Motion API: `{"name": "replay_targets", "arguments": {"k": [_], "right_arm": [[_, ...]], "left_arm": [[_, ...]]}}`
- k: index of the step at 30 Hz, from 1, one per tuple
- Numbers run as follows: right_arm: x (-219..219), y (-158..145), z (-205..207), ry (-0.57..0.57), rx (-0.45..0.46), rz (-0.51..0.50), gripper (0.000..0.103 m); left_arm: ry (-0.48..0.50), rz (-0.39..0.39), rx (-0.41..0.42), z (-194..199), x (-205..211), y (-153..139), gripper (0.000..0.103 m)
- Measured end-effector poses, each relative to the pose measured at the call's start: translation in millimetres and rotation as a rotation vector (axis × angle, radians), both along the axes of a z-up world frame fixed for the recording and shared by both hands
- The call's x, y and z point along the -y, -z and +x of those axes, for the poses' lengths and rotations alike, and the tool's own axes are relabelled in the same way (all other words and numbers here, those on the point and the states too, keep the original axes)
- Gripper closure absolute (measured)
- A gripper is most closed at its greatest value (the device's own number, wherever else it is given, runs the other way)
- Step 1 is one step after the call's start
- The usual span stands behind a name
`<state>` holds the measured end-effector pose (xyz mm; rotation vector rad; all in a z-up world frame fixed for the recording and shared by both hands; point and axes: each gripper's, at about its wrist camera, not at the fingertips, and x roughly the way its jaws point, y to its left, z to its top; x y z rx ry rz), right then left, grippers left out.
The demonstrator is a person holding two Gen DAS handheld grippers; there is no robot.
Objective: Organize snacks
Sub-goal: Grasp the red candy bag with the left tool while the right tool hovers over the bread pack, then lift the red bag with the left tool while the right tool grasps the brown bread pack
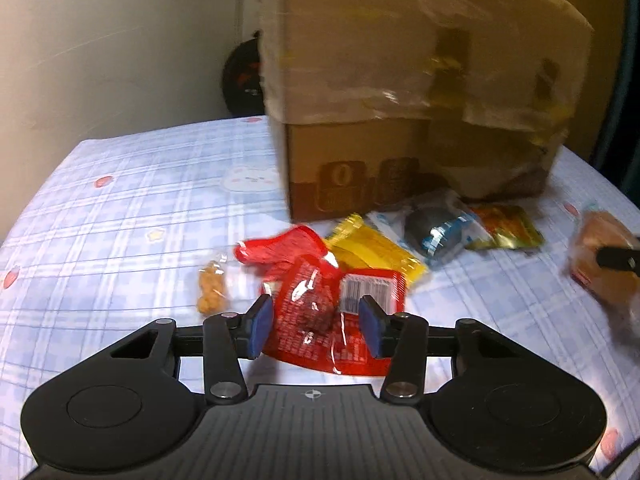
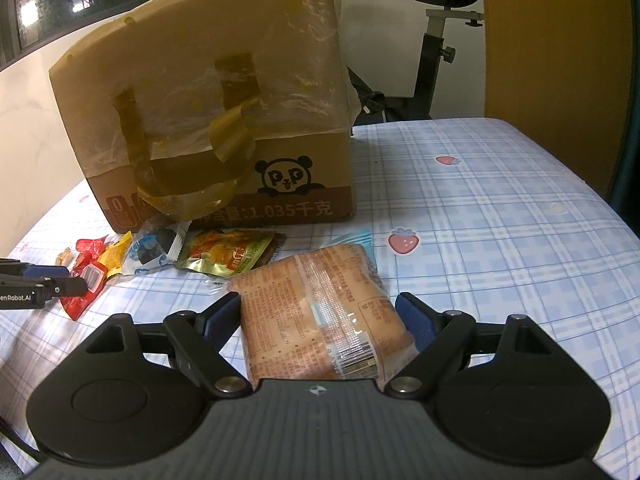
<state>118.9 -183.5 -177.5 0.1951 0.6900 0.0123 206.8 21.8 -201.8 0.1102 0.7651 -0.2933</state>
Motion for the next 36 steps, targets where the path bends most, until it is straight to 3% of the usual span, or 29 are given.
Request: {"name": "replay_targets", "arguments": {"k": [8, 14, 19, 26, 31, 36], "right_arm": [[0, 0, 0, 0.000, 0.000, 0.000, 0.018], [1, 1, 0, -0.001, 0.001, 0.001, 0.018], [0, 1, 0, 0.000, 0.001, -0.002, 0.018], [0, 1, 0, 0.001, 0.002, 0.004, 0.018], [0, 1, 0, 0.003, 0.007, 0.005, 0.018], [1, 1, -1, 0.002, 0.008, 0.008, 0.018]], "left_arm": [[-0.033, -0.061, -0.026, 15, -10, 2, 0.050], [-0.007, -0.013, 0.000, -6, 3, 3, 0.049], [-0.040, 0.031, 0.053, -25, 11, -1, 0.064], [-0.091, -0.014, 0.050, -40, 7, -6, 0.067], [-0.153, -0.111, -0.008, -47, -1, -3, 0.067], [-0.157, -0.093, -0.010, -47, 1, 2, 0.065]]}}
